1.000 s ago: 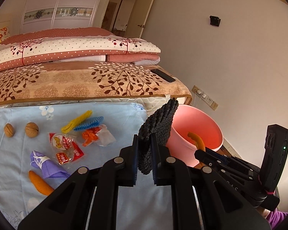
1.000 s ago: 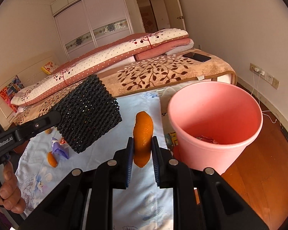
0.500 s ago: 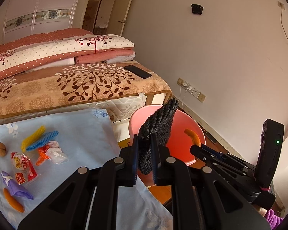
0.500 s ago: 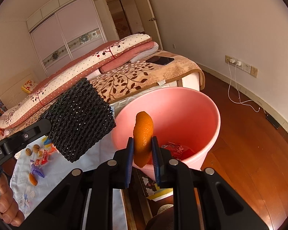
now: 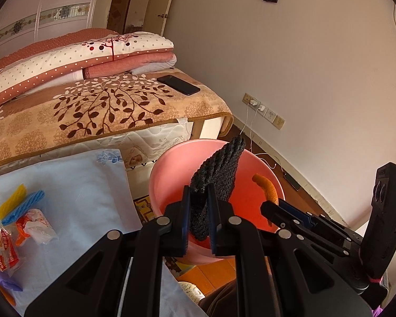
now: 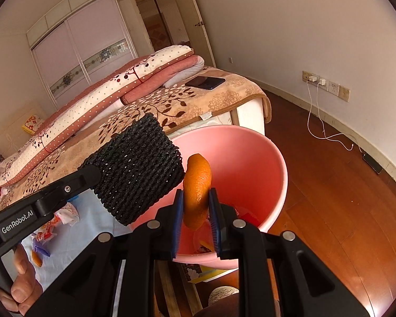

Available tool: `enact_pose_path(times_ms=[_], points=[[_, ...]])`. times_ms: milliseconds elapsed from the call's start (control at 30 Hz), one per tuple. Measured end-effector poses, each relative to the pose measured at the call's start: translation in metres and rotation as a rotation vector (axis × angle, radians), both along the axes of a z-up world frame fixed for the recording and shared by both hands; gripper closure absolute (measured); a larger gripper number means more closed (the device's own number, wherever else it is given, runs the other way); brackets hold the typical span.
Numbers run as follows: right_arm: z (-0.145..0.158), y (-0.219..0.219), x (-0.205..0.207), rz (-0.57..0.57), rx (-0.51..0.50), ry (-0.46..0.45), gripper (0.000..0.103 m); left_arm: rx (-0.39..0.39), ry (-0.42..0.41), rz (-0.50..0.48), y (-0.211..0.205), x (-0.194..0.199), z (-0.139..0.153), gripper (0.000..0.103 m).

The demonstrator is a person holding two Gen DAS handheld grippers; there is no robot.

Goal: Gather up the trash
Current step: 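Open both tools over the pink bin to drop the peel and pad, then move both tools back from the bin to the bed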

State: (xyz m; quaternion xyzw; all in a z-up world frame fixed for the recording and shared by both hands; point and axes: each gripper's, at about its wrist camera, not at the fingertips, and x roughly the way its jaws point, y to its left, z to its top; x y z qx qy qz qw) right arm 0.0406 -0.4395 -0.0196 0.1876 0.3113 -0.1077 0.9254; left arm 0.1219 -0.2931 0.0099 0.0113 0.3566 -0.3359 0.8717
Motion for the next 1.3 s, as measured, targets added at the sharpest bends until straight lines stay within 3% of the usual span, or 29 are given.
enact_pose_path(times_ms=[167, 233, 300, 400, 700, 1300], points=[[-0.005, -0.007, 0.008, -0.009, 0.002, 0.018, 0.083, -0.014, 0.046, -0.016, -0.007, 0.009, -0.008, 0.091], [-0.006, -0.008, 0.011, -0.011, 0.001, 0.024, 0.083, -0.019, 0.069, -0.025, -0.008, 0.013, -0.010, 0.085], [-0.008, -0.010, 0.015, -0.012, 0.002, 0.029, 0.082, -0.028, 0.089, -0.027, -0.007, 0.017, -0.012, 0.071], [-0.010, -0.012, 0.021, -0.013, 0.003, 0.035, 0.071, -0.043, 0.105, -0.032, -0.005, 0.019, -0.014, 0.066], [-0.003, -0.003, 0.030, 0.042, -0.028, 0.030, 0.070, -0.032, 0.051, 0.042, 0.014, 0.012, -0.004, 0.066], [0.028, 0.047, -0.010, 0.120, -0.056, -0.034, 0.065, -0.013, -0.053, 0.155, 0.067, -0.032, 0.027, 0.066]])
